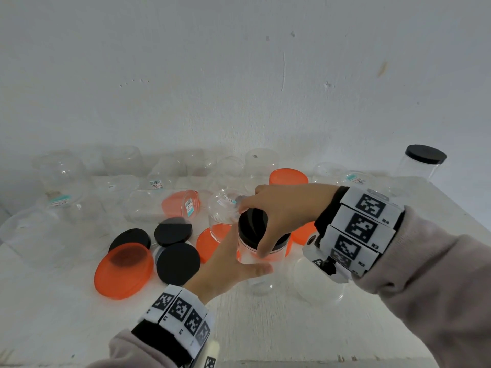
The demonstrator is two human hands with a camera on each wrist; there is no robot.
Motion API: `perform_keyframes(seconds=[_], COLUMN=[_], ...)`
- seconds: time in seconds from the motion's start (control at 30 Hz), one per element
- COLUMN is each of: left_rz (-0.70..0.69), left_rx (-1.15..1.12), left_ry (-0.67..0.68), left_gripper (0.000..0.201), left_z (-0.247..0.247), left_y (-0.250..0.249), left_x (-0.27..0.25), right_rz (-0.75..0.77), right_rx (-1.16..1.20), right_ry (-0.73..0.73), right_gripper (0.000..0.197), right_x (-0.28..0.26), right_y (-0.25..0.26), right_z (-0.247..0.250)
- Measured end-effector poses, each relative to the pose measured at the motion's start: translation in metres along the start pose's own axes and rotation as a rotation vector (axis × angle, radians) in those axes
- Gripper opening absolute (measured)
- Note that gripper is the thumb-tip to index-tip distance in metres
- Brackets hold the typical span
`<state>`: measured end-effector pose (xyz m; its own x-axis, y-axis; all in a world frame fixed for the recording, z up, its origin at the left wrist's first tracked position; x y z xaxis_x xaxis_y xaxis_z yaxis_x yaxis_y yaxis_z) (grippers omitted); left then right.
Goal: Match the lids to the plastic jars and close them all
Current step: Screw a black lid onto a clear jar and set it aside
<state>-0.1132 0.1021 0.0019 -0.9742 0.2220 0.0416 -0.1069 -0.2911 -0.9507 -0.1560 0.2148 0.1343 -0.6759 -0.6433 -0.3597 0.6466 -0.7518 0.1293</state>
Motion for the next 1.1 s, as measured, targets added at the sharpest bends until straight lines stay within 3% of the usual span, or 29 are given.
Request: perform_keyframes(seconds=[0.37,0.6,0.9,1.1], left_rz=[0.007,-0.003,-0.007,-0.009], left_rx=[0.012,0.018,0.024,0.01], left_ry=[-0.006,-0.001,-0.014,-0.031], left_gripper=[0.088,0.084,0.084,0.086], left_z=[0.0003,-0.001,0.0001,-0.0009], left_y=[-0.0013,-0.0035,-0.0029,0.0004], left_x=[-0.001,-0.0009,0.0001,0.0003], right_rz=[0.024,0.044,0.037,0.02], right_rx=[-0.042,-0.082,-0.04,-0.054], right_ry=[-0.155,0.02,-0.139,0.022], right_gripper=[0.065,0.084,0.059,0.084], right_x=[0.002,0.0023,0.0037,0.0015], right_y=[-0.0008,-0.001,-0.0031,-0.002], right_z=[-0.0067,-0.0021,-0.0069,-0.0015])
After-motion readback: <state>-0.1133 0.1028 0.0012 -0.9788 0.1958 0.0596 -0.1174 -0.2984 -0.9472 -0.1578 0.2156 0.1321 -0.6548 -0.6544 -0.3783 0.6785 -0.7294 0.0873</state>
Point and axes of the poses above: each hand's wrist, its own x-axis towards the middle knuckle, its own z-axis out of the back of the hand, y = z × x, the point moved 3 cm from there along x, towards the middle knuckle
